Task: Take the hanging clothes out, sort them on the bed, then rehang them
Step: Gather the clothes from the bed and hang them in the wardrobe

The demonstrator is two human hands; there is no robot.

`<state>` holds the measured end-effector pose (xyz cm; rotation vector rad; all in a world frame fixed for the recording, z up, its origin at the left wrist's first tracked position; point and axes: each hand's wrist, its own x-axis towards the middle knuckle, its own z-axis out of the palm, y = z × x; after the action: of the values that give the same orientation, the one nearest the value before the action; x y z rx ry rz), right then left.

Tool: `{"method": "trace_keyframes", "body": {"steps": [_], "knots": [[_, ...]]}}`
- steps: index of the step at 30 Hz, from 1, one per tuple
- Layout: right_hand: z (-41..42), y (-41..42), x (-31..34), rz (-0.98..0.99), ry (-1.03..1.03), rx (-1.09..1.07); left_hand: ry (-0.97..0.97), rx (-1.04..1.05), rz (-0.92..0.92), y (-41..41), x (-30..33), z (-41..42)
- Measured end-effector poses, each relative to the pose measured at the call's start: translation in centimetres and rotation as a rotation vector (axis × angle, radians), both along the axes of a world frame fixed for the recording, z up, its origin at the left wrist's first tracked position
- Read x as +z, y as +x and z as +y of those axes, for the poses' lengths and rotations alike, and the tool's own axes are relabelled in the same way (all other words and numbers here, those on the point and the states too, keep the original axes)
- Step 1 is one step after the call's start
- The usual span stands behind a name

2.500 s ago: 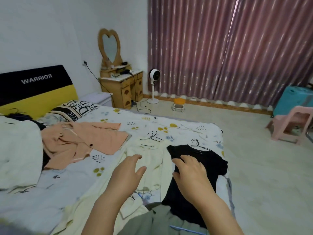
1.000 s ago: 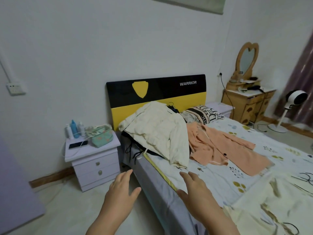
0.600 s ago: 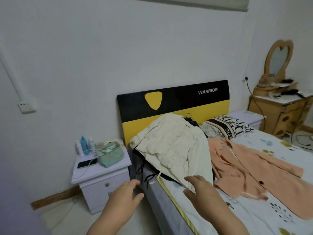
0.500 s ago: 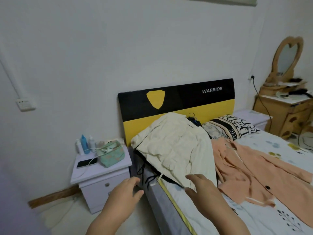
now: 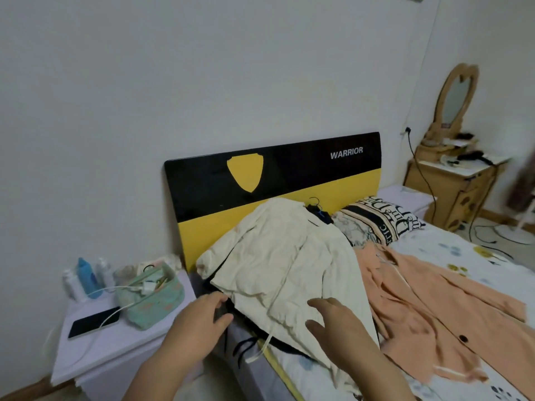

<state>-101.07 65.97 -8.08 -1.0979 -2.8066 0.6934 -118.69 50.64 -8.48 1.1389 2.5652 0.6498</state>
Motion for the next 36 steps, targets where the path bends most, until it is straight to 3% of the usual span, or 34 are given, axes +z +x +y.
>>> {"method": "trace_keyframes", "body": {"steps": [14,27,36], "knots": [[10.4,-10.3,-0.8,-0.104,-0.02,-0.141,-0.034,-0.152,-0.118,-14.5,-2.5,12.0],[29.5,-17.8,-1.0,-0.178,0.025,-0.184,-0.052,-0.152,0.035,-22.9,-1.7,29.6],[39.7,-22.2,-4.2,-0.267,-0.014,-0.243,-0.144,-0.317,0.038,-29.2,-4.6,42.0]]}}
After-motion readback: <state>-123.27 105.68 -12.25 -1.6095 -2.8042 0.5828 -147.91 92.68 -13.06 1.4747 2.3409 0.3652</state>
